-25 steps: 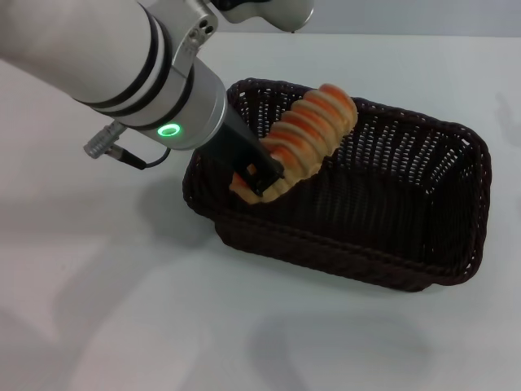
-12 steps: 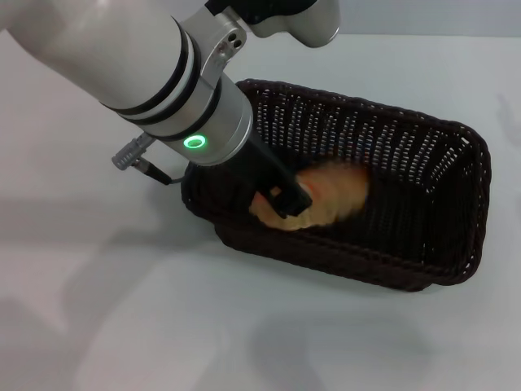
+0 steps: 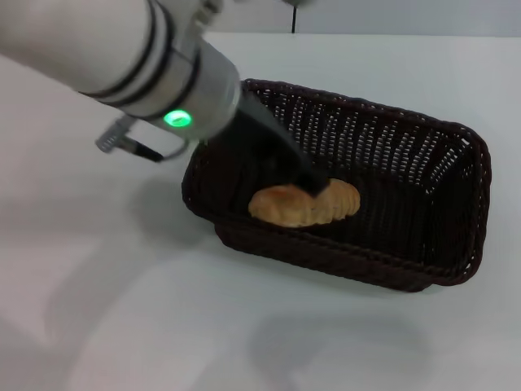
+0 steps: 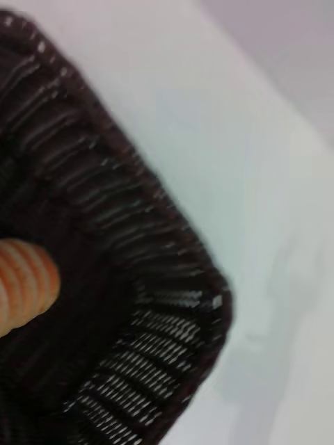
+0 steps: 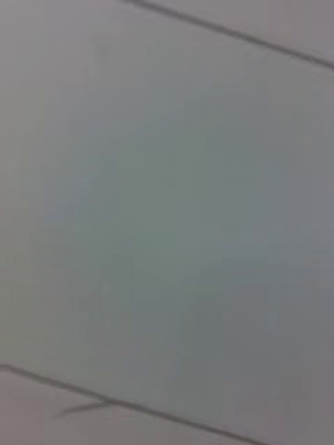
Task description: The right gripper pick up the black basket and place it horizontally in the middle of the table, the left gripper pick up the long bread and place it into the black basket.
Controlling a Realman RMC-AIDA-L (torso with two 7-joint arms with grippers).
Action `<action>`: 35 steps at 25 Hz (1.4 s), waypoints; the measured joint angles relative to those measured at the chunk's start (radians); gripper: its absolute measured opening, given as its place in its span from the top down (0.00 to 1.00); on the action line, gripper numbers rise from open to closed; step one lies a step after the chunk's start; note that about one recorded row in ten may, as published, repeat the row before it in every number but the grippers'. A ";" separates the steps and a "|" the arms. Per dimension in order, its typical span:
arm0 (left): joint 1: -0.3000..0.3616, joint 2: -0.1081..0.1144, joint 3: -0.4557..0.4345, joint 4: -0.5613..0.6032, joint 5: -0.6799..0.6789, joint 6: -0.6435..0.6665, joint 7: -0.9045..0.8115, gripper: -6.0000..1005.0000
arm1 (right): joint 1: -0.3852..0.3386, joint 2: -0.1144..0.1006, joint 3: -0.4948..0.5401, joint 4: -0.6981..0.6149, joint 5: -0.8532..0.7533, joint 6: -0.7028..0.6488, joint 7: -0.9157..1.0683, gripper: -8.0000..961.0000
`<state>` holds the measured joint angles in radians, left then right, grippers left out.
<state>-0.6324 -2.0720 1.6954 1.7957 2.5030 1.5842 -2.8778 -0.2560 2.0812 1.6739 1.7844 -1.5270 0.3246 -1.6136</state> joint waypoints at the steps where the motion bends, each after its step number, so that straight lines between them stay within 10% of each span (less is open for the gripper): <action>1: 0.048 0.003 -0.027 0.091 0.010 -0.011 0.000 0.43 | -0.009 -0.001 0.009 -0.001 0.016 0.004 -0.002 0.43; 10: 0.222 0.007 -0.170 0.269 -0.087 -0.089 0.016 0.14 | -0.050 0.001 0.045 0.024 0.042 0.056 -0.028 0.43; 23: 0.345 0.009 -0.516 0.265 -0.384 -0.294 0.302 0.14 | -0.007 -0.001 0.041 0.012 0.050 0.086 -0.056 0.43; 28: 0.531 0.006 -0.594 0.259 -0.562 -0.562 0.579 0.14 | 0.021 -0.002 0.044 -0.014 0.046 0.091 -0.056 0.43; 35: 0.829 0.004 -0.416 0.197 -0.805 -0.995 0.954 0.14 | 0.040 0.004 0.038 -0.059 0.068 0.080 -0.059 0.43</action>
<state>0.1965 -2.0684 1.2791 1.9924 1.6975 0.5890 -1.9239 -0.2161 2.0849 1.7118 1.7254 -1.4585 0.4049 -1.6723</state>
